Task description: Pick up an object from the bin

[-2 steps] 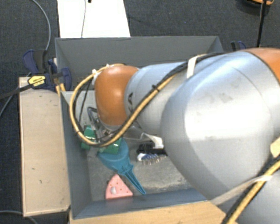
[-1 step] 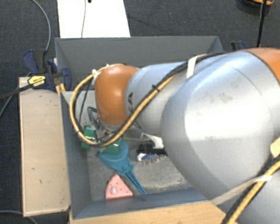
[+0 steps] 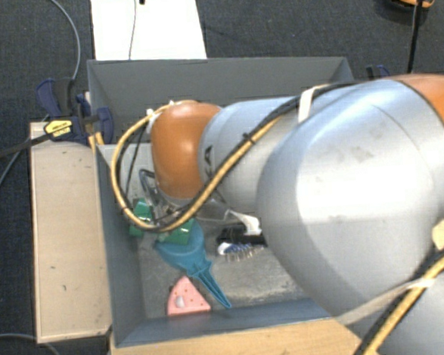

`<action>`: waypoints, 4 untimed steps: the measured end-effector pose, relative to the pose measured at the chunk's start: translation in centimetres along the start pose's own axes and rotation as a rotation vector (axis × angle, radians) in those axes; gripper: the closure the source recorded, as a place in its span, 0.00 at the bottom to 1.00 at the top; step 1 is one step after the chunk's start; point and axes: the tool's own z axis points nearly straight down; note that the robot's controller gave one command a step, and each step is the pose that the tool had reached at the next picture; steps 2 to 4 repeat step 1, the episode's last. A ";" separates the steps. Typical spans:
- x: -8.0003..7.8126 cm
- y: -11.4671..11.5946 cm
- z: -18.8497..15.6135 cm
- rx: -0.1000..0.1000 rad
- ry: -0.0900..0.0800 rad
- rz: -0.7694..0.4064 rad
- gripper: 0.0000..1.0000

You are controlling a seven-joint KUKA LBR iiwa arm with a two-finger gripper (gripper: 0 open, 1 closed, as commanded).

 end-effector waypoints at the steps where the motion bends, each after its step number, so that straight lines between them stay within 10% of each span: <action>1: 0.0 0.0 -1.8 0.002 0.002 0.000 1.00; 4: 0.0 0.0 -1.8 0.002 0.002 0.000 1.00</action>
Offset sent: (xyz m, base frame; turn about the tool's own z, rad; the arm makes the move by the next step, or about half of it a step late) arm 0.0001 0.0002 0.0360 0.0000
